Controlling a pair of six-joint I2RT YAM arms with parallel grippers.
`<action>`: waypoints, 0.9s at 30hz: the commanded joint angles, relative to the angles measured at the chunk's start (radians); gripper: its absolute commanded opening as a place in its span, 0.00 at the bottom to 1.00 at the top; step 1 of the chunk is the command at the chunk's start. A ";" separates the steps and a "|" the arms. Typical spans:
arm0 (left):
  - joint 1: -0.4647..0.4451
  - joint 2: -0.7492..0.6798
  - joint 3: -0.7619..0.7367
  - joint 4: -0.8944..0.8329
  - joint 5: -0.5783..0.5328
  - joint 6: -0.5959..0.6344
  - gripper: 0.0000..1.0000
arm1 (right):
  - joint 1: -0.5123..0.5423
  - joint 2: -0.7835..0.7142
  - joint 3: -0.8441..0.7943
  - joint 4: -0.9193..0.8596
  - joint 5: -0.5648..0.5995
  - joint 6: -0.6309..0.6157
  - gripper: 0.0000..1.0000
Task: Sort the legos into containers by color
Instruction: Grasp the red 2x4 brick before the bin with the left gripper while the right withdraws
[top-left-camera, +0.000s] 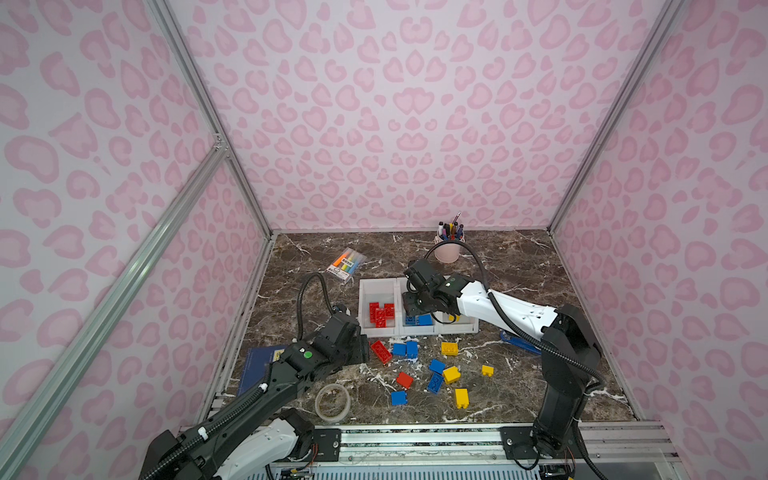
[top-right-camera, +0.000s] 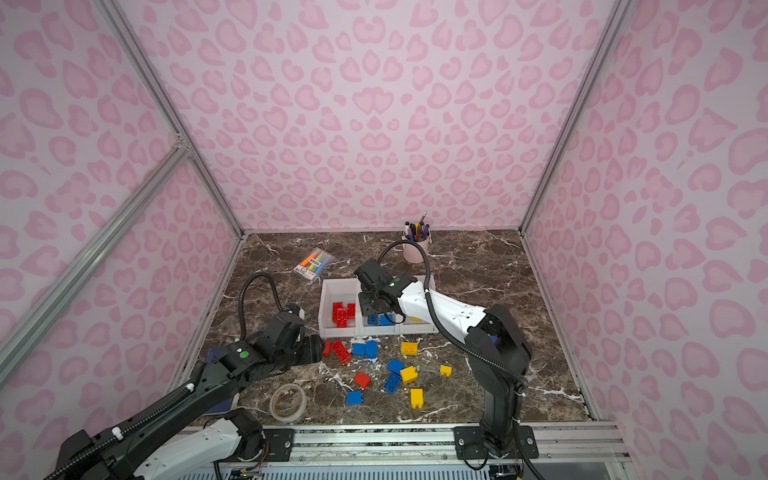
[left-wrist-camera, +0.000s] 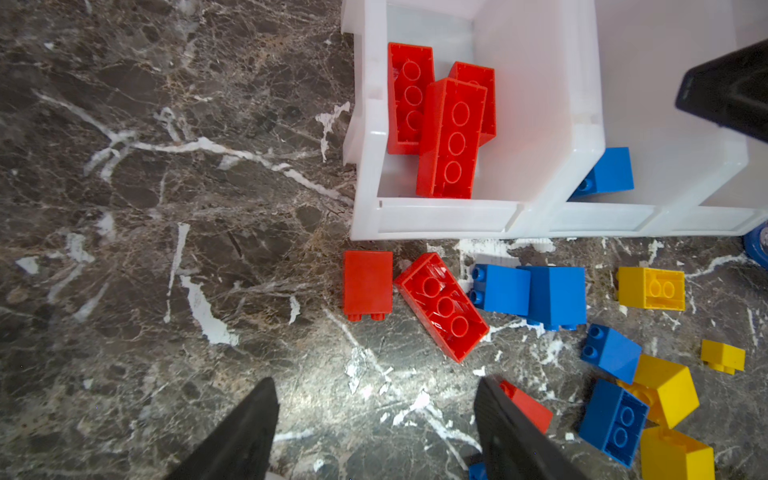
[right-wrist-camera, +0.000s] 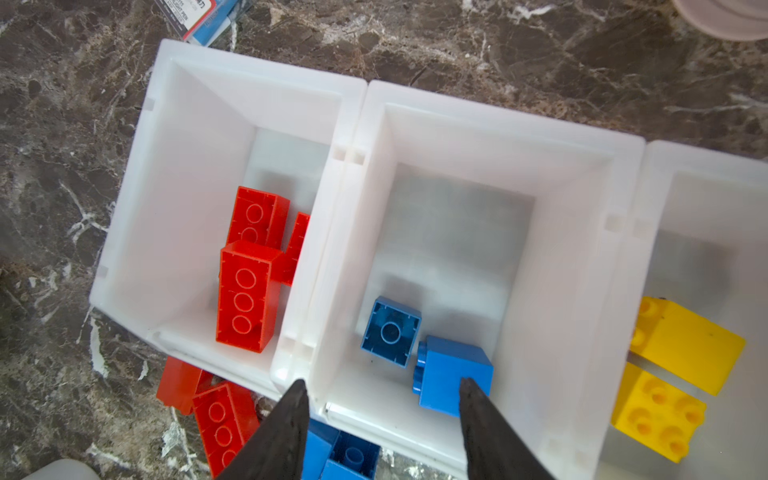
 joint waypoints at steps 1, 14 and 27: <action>-0.003 0.000 -0.008 0.016 0.005 -0.011 0.77 | 0.004 -0.016 -0.020 -0.005 0.005 0.009 0.59; -0.021 0.044 -0.003 0.040 0.033 -0.005 0.77 | 0.026 -0.132 -0.131 0.003 0.025 0.042 0.59; -0.152 0.293 0.082 0.127 0.021 -0.061 0.76 | 0.032 -0.362 -0.340 -0.009 0.082 0.116 0.59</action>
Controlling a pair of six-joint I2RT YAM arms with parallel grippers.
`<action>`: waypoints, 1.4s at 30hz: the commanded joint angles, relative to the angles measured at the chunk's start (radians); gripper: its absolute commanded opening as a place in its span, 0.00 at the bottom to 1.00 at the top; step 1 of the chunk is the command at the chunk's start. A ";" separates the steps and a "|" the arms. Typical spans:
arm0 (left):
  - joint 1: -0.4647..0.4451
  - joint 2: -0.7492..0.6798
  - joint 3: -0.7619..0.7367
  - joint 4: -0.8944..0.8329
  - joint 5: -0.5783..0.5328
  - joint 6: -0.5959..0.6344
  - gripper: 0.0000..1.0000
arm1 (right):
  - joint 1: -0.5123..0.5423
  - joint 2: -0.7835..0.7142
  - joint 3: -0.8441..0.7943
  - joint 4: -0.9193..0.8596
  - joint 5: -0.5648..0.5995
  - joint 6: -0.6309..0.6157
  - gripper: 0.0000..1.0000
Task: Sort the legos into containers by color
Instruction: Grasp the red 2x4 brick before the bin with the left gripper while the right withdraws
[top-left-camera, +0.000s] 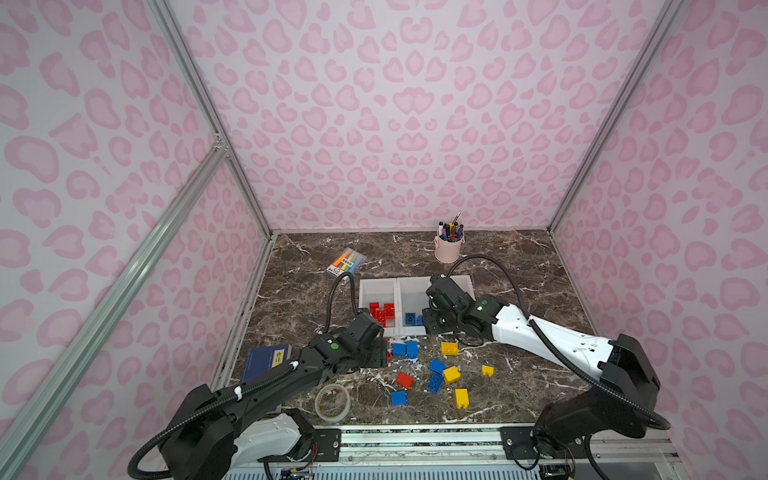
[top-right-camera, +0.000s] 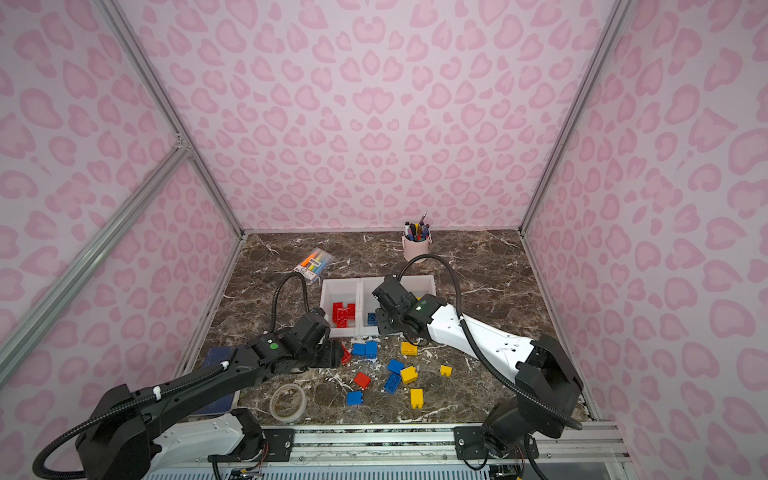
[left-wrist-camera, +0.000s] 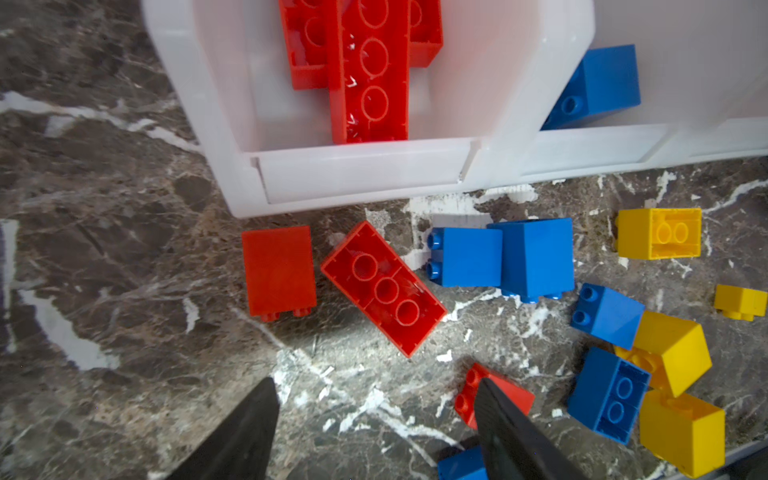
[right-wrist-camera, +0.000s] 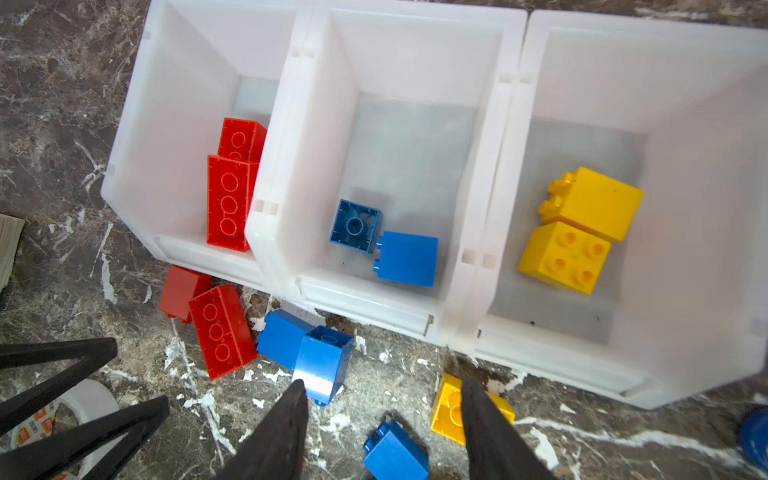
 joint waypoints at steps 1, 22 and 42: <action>-0.021 0.056 0.035 0.035 -0.034 -0.040 0.76 | 0.000 -0.045 -0.042 -0.010 0.041 0.034 0.59; -0.051 0.263 0.120 0.051 -0.096 -0.091 0.72 | 0.014 -0.235 -0.248 0.016 0.053 0.131 0.60; -0.052 0.308 0.116 0.068 -0.126 -0.069 0.51 | 0.044 -0.221 -0.273 0.034 0.038 0.158 0.60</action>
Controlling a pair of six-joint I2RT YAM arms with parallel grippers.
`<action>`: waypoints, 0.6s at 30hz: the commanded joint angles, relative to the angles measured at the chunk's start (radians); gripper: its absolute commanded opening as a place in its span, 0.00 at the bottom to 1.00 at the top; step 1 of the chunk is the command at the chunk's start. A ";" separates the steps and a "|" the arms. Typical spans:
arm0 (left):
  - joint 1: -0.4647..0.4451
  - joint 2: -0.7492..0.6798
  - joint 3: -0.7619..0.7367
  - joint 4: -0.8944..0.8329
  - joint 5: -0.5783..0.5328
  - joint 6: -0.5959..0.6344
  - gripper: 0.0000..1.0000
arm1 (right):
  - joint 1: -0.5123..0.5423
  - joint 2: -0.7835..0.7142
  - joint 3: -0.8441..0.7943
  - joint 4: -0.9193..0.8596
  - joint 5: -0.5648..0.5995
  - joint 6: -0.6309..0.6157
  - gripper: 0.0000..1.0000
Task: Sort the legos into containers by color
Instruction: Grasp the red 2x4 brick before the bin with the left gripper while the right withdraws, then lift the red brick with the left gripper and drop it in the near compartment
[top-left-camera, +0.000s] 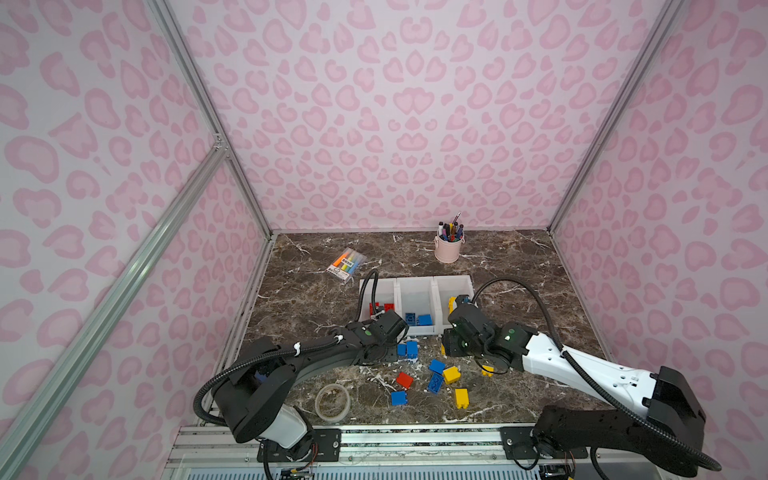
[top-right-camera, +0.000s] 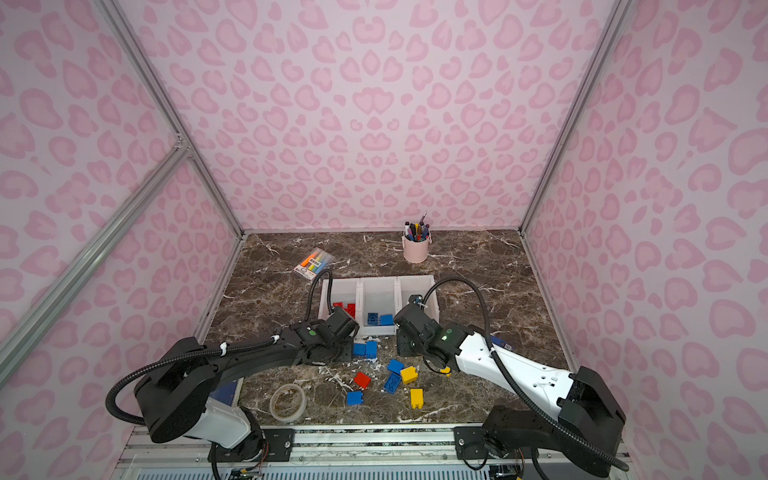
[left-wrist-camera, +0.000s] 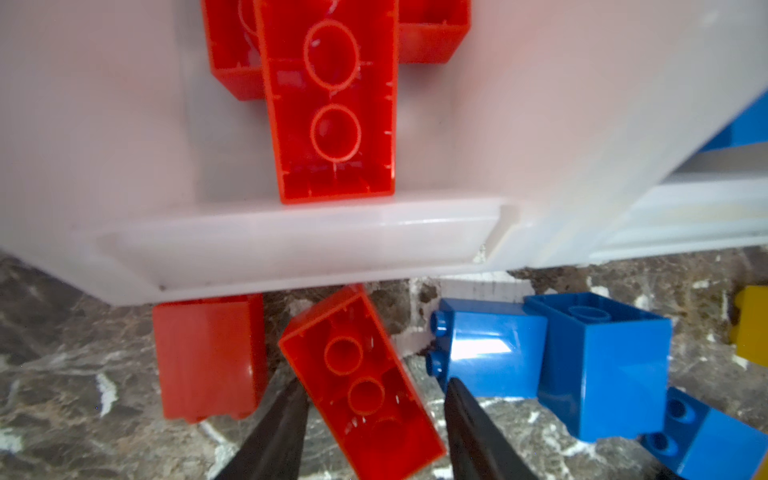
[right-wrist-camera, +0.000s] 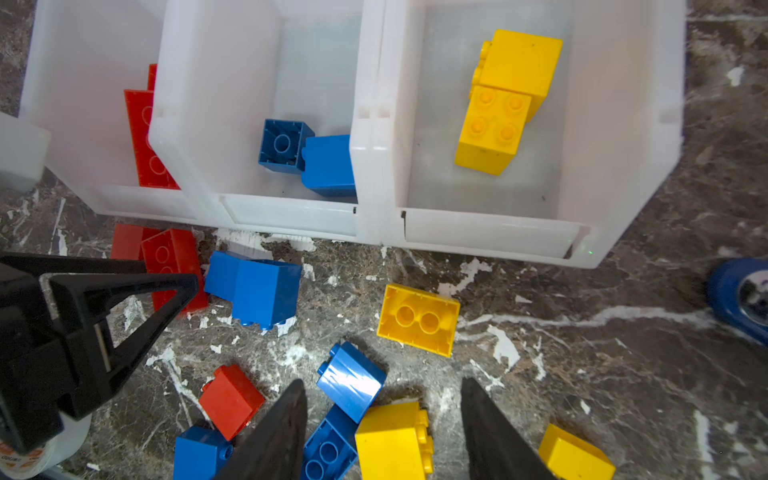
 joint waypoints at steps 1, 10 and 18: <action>0.001 -0.004 -0.009 0.010 -0.021 0.006 0.50 | 0.008 0.013 0.005 0.011 0.005 0.012 0.60; 0.000 -0.002 -0.015 0.011 -0.023 0.012 0.47 | 0.020 0.030 0.011 0.016 0.007 0.019 0.60; -0.001 0.023 -0.009 0.018 -0.017 0.019 0.48 | 0.025 0.030 0.007 0.016 0.009 0.026 0.60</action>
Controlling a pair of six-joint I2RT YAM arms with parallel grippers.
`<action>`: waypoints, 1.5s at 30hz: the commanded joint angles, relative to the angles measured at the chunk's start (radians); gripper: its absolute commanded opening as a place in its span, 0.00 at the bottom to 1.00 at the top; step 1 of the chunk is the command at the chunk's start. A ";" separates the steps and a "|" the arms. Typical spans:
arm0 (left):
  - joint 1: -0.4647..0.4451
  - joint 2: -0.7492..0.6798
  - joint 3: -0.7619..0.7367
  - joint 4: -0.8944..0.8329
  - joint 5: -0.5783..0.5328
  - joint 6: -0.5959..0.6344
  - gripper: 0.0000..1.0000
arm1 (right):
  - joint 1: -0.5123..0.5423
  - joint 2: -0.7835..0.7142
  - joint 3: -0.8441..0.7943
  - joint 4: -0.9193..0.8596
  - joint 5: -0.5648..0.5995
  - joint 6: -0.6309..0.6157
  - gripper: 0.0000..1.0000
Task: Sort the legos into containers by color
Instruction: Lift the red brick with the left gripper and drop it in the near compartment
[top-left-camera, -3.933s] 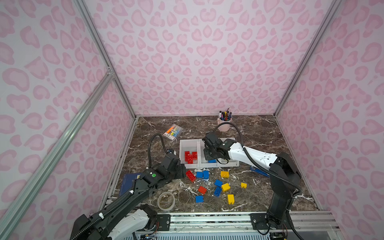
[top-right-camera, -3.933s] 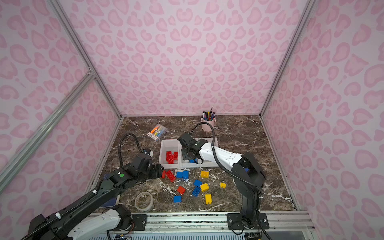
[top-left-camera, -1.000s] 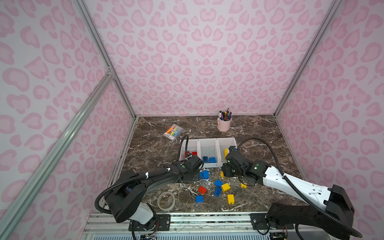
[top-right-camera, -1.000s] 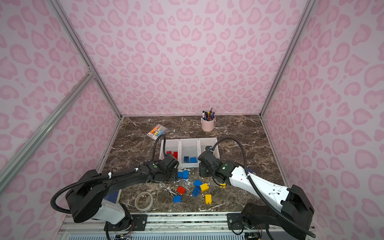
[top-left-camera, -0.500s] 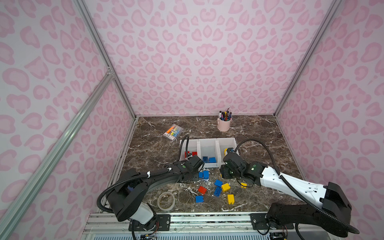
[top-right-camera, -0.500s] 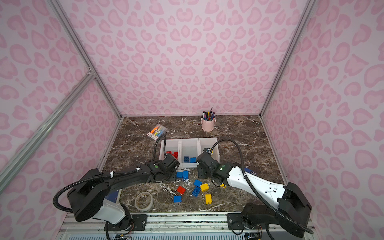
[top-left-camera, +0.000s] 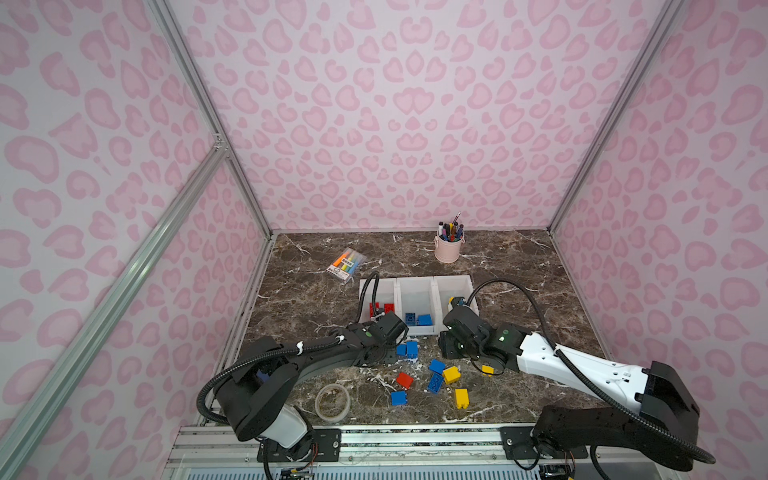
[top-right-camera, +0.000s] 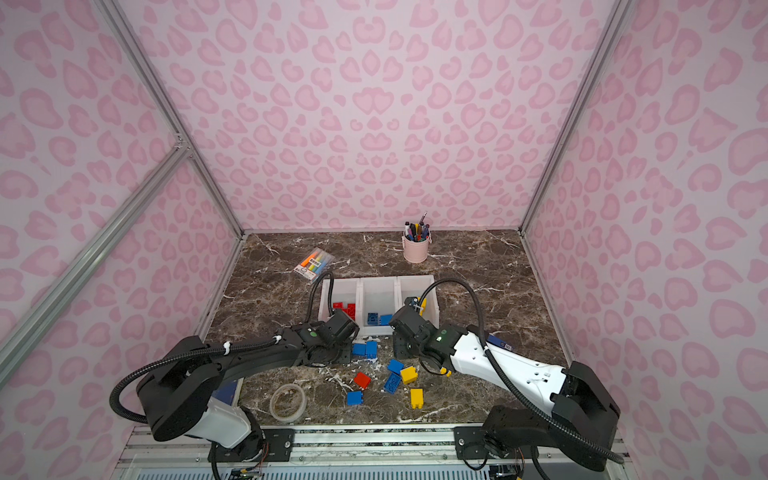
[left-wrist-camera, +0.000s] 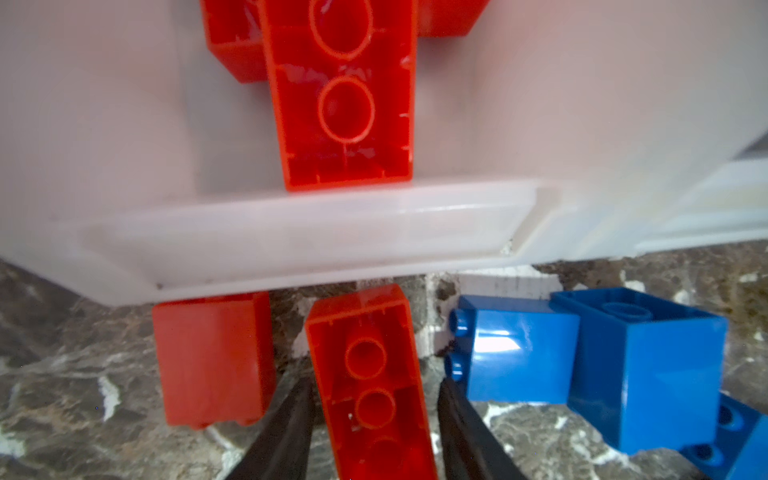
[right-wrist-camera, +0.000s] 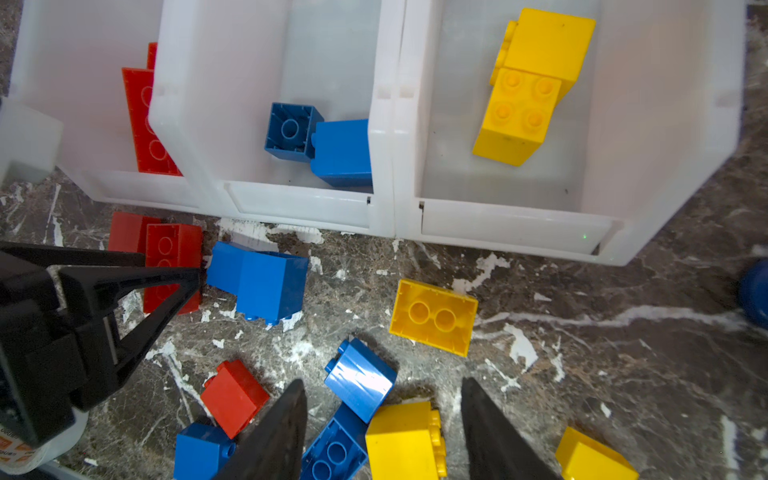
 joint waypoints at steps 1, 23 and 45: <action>0.001 0.007 0.005 0.011 -0.009 0.000 0.46 | 0.003 0.005 0.003 0.010 0.009 0.008 0.60; -0.036 -0.149 -0.047 -0.043 0.044 -0.015 0.32 | 0.023 0.002 0.003 0.002 0.025 0.022 0.60; 0.194 0.055 0.382 -0.088 -0.003 0.316 0.32 | 0.028 -0.020 0.013 -0.031 0.045 0.024 0.59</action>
